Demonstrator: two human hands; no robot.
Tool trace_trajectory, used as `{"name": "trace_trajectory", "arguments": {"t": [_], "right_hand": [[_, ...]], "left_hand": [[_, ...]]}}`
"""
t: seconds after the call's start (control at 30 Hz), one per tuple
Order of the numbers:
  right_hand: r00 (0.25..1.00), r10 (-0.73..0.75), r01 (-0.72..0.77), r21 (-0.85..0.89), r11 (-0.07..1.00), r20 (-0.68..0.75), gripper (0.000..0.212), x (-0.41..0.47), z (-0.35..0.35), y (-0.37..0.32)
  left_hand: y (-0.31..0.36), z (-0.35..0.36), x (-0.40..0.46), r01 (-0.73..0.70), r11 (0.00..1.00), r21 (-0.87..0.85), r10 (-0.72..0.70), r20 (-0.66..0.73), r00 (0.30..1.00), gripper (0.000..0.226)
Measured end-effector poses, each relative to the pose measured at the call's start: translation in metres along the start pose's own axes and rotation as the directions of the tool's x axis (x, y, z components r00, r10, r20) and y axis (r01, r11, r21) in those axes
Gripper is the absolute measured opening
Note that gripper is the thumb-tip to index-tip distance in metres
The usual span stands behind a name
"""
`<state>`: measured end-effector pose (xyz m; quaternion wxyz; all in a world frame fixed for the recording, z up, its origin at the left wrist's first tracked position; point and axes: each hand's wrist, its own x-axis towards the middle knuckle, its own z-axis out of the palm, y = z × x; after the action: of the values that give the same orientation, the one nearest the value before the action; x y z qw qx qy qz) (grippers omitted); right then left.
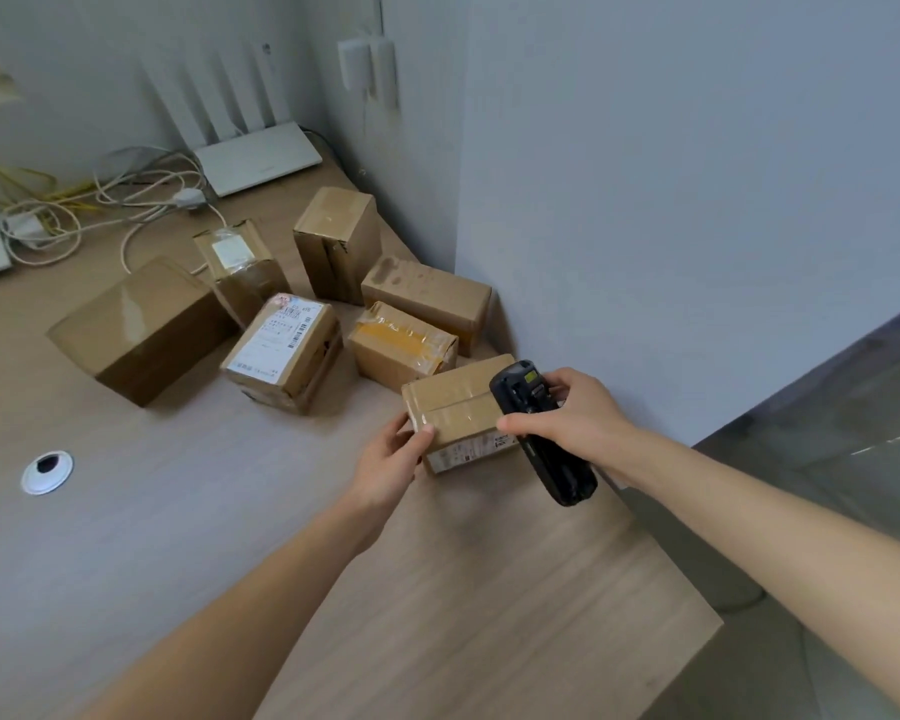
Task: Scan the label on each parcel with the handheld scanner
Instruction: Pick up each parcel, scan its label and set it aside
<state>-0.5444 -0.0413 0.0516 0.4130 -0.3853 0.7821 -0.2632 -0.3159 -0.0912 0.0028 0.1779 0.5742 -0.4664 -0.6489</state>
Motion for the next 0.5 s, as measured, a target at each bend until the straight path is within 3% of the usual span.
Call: {"name": "trace_trajectory", "arguments": {"t": [0.13,0.3,0.5], "right_hand": [[0.998,-0.052,0.053,0.083,0.995,-0.021,0.083,-0.016,0.007,-0.013],[0.994,-0.074,0.086,0.179,0.980,-0.075,0.057,-0.049,0.005,-0.043],[0.996,-0.065,0.079,0.260,0.962,-0.064,0.038,-0.128,-0.001,-0.095]], "left_hand": [[0.001,-0.014,-0.015,-0.036,0.999,-0.025,0.035,-0.054,0.998,0.058],[0.012,-0.043,-0.050,-0.115,0.993,0.031,0.116,-0.026,0.993,0.068],[0.042,-0.086,-0.126,-0.194,0.981,-0.028,0.194,-0.001,0.981,0.068]]}}
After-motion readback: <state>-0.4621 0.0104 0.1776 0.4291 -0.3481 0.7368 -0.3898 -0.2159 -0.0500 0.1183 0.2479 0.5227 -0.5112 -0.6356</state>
